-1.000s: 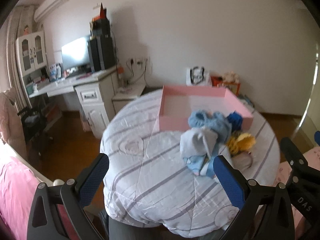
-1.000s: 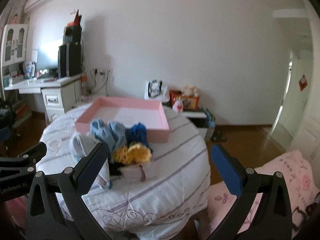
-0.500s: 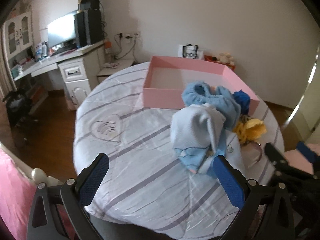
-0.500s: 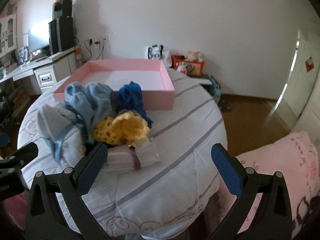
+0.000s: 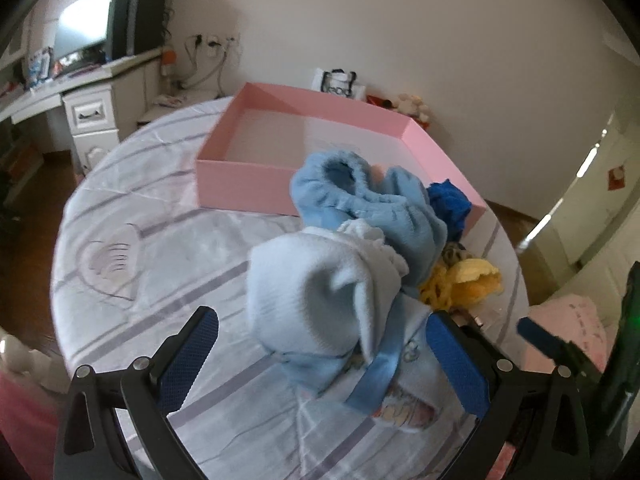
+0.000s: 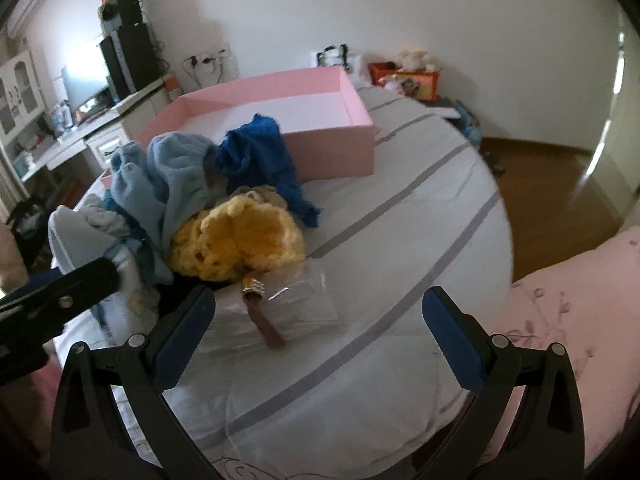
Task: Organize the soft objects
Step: 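Grasp the light blue clothes bundle with the left tool while the right grasps the clear plastic package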
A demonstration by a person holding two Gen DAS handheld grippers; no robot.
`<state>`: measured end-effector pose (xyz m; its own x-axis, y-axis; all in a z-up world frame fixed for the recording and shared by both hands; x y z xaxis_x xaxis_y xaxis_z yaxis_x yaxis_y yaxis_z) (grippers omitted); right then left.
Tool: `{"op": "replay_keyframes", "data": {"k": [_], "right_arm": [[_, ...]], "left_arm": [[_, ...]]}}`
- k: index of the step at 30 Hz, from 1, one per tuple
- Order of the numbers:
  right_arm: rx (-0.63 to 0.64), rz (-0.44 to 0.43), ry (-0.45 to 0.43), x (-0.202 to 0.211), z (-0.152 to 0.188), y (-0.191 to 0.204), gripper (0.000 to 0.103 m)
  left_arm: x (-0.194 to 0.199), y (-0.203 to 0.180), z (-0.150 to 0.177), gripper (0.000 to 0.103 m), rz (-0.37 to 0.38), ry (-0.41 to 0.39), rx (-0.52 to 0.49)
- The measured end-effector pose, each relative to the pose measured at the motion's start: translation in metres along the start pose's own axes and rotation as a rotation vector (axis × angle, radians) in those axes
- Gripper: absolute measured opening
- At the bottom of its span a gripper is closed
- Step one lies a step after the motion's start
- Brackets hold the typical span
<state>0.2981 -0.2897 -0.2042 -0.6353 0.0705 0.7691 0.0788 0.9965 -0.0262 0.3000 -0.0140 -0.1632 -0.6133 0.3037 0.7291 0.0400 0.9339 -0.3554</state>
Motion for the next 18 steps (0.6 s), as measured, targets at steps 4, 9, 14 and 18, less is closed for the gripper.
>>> {"op": "replay_keyframes", "data": {"k": [4,9,14,18], "right_arm": [[0.047,-0.036,0.005,-0.006,-0.001,0.011,0.103],[0.078,-0.031,0.054,-0.015,0.002,0.023,0.103],[0.06,-0.038,0.054,-0.017,0.0,0.023,0.103],[0.059,-0.044,0.051,-0.016,-0.001,0.026,0.093]], "left_arm": [[-0.02,0.001,-0.001,0.103,0.014,0.023,-0.005],[-0.032,0.005,0.001,0.084,0.072,0.064,-0.003],[-0.025,0.011,0.002,0.071,0.084,0.06,-0.029],[-0.016,0.016,0.003,0.065,0.063,0.046,-0.052]]}}
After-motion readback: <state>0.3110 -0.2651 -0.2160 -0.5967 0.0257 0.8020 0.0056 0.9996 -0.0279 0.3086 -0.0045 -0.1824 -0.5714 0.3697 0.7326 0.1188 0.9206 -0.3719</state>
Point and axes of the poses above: each gripper's, at about its wrist camera, not at the fingertips, and x roughly against the way its jaws point, y to its left, z to its underside, the point moved 4 cm from there along -x, roughly the way its jaws point, and after that the axes turned 9 degrees about x, right-handed, at the moved point
